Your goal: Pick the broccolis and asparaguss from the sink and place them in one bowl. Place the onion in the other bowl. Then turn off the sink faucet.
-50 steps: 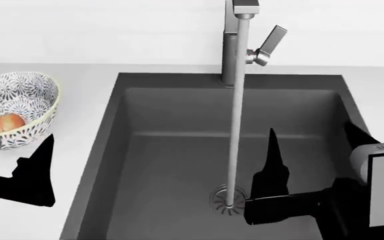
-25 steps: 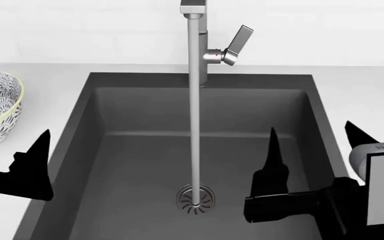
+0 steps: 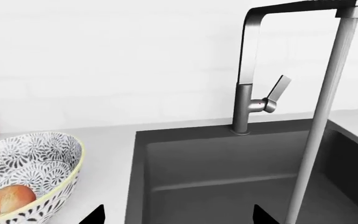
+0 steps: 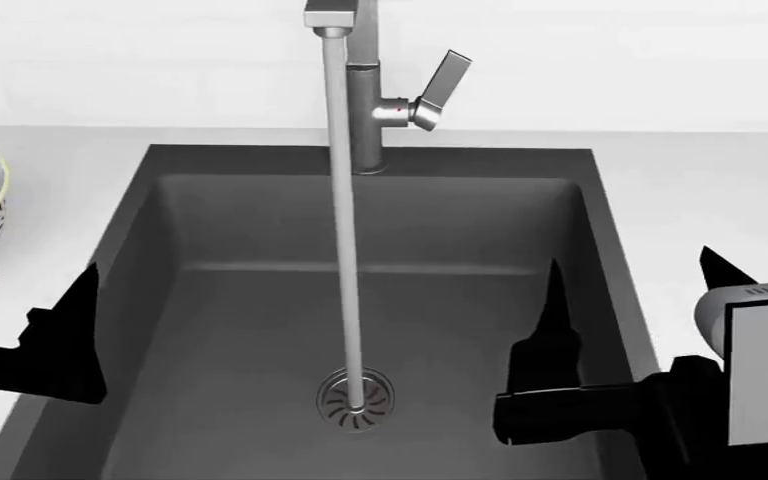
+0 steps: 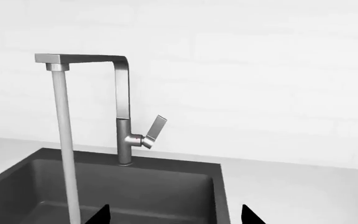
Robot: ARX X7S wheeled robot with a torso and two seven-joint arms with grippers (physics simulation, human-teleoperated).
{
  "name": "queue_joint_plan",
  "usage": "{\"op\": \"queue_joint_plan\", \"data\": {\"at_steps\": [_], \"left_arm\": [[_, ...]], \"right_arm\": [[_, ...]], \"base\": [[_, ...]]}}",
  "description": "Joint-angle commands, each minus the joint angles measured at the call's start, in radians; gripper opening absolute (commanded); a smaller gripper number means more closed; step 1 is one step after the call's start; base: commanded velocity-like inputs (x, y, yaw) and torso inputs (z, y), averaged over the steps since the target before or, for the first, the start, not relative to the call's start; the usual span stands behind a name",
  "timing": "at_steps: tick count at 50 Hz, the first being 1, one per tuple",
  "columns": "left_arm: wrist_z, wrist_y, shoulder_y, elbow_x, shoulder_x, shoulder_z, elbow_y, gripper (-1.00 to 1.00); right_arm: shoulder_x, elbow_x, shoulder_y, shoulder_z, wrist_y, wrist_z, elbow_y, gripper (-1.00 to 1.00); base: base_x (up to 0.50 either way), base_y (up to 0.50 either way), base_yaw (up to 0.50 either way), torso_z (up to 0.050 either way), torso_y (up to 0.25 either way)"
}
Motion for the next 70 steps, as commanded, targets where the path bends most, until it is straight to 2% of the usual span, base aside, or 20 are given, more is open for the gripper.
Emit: {"op": "queue_joint_plan", "data": {"at_steps": [1, 23, 61, 65, 70], "left_arm": [[0.002, 0.023, 0.013, 0.005, 0.018, -0.011, 0.001, 1.00], [0.013, 0.016, 0.022, 0.031, 0.025, -0.001, -0.012, 1.00], [0.014, 0.022, 0.024, 0.015, 0.024, -0.015, -0.015, 1.00], [0.007, 0.003, 0.006, 0.009, 0.037, -0.015, -0.029, 1.00], [-0.019, -0.071, -0.072, -0.009, 0.090, -0.007, -0.057, 1.00]], "right_arm": [[-0.014, -0.007, 0.011, -0.005, 0.019, -0.004, 0.002, 1.00], [-0.044, -0.040, 0.022, -0.024, 0.024, -0.021, 0.026, 1.00], [-0.062, 0.018, 0.013, -0.008, 0.012, -0.002, 0.043, 1.00], [-0.079, 0.044, 0.109, -0.053, 0.117, 0.007, 0.074, 1.00], [-0.153, 0.063, 0.192, -0.056, 0.133, -0.014, 0.200, 1.00]], "base": [[0.00, 0.00, 0.00, 0.000, 0.000], [0.08, 0.00, 0.00, 0.000, 0.000], [0.12, 0.00, 0.00, 0.000, 0.000], [0.00, 0.00, 0.00, 0.000, 0.000], [0.00, 0.00, 0.00, 0.000, 0.000]]}}
